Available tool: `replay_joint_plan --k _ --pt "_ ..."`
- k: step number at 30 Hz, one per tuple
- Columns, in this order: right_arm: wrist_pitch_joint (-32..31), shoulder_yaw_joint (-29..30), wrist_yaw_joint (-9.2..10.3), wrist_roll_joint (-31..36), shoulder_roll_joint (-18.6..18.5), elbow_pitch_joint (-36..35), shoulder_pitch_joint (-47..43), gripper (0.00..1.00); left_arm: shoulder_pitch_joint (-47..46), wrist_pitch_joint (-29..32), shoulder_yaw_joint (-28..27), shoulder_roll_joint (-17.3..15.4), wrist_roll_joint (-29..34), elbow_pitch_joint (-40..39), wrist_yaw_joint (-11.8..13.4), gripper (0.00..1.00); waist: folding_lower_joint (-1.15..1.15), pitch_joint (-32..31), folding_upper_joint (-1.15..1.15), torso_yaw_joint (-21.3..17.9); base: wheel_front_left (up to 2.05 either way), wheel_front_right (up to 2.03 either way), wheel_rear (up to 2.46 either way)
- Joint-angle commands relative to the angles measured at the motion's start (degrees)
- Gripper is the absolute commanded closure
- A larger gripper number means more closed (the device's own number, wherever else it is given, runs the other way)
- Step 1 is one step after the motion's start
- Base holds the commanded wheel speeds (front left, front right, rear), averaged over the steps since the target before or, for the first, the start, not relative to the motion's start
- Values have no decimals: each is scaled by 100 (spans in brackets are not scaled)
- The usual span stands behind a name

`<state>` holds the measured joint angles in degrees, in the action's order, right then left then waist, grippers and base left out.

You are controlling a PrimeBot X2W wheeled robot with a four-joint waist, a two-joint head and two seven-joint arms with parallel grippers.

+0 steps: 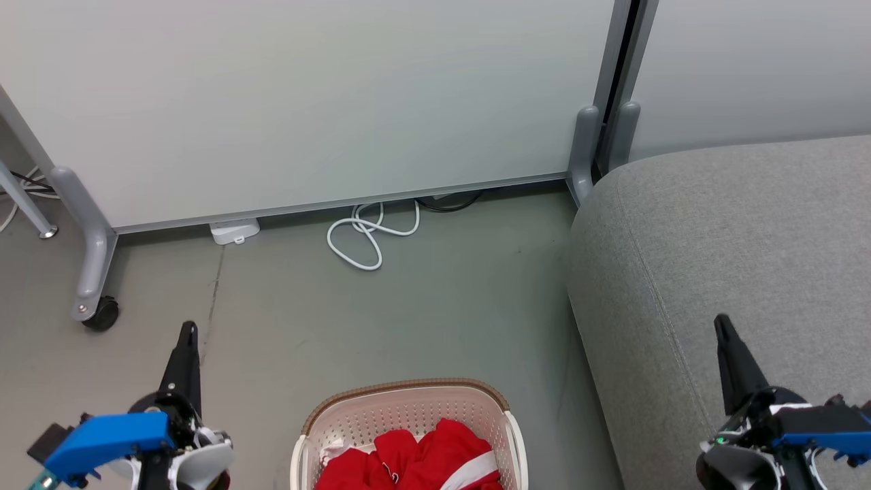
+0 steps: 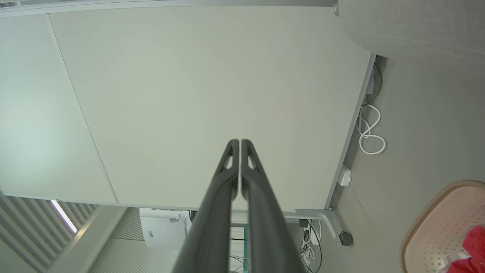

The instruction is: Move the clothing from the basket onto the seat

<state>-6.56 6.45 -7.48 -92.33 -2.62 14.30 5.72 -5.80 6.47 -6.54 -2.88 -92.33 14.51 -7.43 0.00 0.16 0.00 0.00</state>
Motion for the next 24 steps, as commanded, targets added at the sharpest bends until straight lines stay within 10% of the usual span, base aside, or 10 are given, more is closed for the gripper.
replay_joint_plan --k 1,24 --pt "7 -5 1 3 5 21 -20 0 19 -7 4 2 2 19 0 0 0 1 0 0 0 0 0" --pt "555 -222 6 1300 12 -130 -82 0 69 -553 141 12 1327 -267 -2 0 0 43 0 12 0 0 0"
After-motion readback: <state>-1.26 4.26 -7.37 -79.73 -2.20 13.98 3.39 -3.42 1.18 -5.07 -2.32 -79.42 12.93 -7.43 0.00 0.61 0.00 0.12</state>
